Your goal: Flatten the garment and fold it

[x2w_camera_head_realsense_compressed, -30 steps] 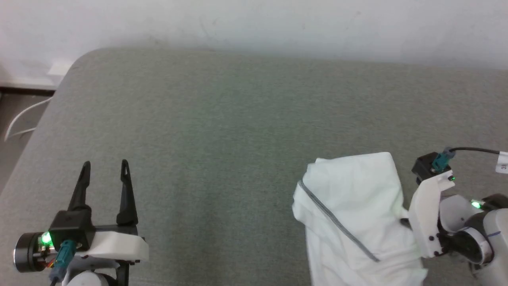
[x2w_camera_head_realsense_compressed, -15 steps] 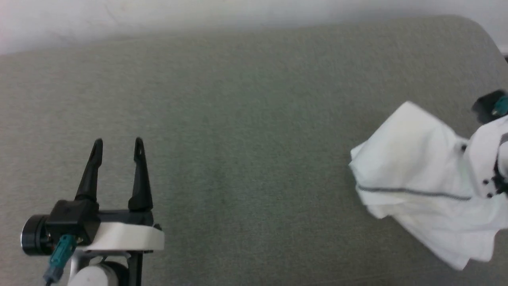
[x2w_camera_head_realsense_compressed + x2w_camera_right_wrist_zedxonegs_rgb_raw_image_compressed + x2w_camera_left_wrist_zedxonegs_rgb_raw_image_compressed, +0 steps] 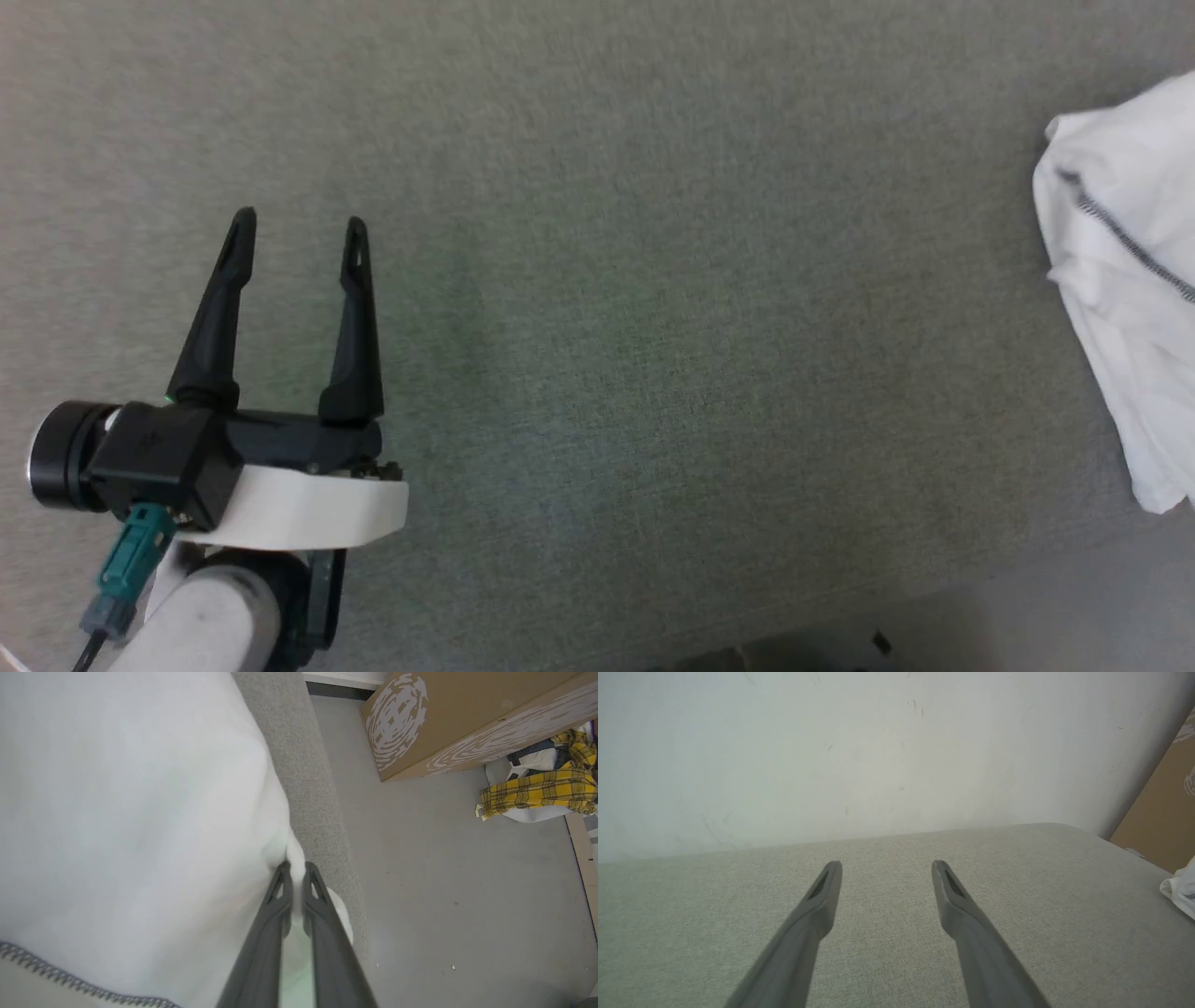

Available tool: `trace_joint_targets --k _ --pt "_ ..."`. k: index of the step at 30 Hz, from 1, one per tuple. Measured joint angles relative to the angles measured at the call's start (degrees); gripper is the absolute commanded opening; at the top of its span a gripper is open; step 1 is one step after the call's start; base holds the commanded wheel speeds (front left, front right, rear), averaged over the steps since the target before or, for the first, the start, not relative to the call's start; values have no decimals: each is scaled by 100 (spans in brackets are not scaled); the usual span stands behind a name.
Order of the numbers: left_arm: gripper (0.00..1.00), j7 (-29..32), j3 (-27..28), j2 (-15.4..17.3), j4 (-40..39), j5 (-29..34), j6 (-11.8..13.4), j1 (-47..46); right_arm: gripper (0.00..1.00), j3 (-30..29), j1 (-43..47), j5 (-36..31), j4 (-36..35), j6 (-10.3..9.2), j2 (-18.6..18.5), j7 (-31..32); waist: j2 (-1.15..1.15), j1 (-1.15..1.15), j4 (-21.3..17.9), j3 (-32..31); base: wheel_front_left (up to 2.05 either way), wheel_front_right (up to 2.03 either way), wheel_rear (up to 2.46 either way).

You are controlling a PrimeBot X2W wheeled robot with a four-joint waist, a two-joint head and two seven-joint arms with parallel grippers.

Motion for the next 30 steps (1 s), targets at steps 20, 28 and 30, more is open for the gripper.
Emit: trace_joint_targets --k 20,28,30 --pt "100 -338 69 -146 670 -292 21 426 100 -1340 1169 -1715 15 -1 145 -2351 0 -3 -195 -175 0 0 0" --pt "100 -348 198 -56 984 -359 203 852 100 -836 2579 -1308 -1879 -2 720 -2207 0 -4 70 -1062 0 0 0" --pt "100 -339 230 2 1037 -360 223 906 100 -638 2860 -1148 -2343 0 906 -2039 0 -5 161 -1267 0 0 0"
